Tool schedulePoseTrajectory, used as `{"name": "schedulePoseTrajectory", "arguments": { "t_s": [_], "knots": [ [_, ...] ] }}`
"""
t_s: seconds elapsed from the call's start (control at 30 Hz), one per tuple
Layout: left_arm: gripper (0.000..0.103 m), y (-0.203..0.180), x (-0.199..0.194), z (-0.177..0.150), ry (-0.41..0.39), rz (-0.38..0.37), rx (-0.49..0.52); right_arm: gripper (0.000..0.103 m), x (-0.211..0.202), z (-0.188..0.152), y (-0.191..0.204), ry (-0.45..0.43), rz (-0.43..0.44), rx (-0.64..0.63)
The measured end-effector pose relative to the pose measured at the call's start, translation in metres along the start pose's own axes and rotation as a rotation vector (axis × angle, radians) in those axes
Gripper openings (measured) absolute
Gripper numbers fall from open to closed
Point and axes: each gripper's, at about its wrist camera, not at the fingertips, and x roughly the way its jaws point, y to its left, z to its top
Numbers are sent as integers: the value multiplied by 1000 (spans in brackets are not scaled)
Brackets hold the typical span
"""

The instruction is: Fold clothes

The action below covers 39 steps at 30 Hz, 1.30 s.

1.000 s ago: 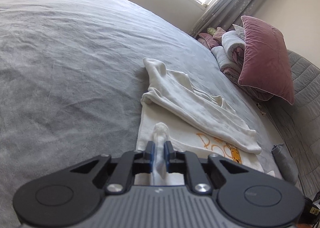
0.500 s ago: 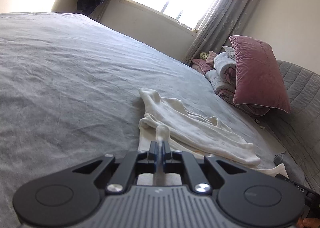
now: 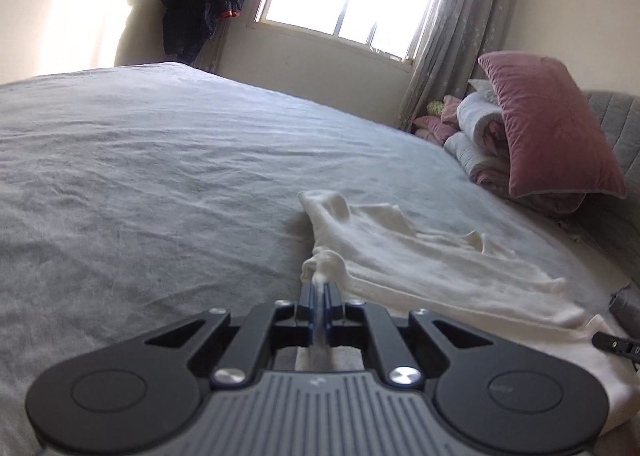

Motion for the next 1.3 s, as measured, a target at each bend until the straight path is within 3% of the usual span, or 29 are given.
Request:
{"name": "schedulePoseTrajectory", "arguments": {
  "t_s": [0.1,0.17,0.23,0.4,0.57,0.73,0.9,0.97,1.3],
  "knots": [
    [17,5,1,0,41,36,-22,12,1,-2,-4,43,-7,17],
    [29,3,-8,4,28,85,-20,28,-8,1,-5,35,-27,11],
    [29,-2,-19,8,11,106,-4,29,-17,5,-5,27,-46,5],
    [29,-29,-45,10,-26,-4,86,29,-43,13,16,20,53,-44],
    [29,-56,-49,-2,27,-167,150,29,-57,1,59,79,175,-146],
    [29,-77,-45,-15,82,-242,214,29,-56,-15,81,124,203,-218],
    [29,-82,-33,-32,158,-183,284,29,-51,-28,81,168,180,-247],
    [25,-69,-33,-33,158,-177,258,24,-49,-32,81,185,171,-258],
    [23,-5,-53,-19,152,-122,125,22,-69,-24,10,193,129,-83]
  ]
}}
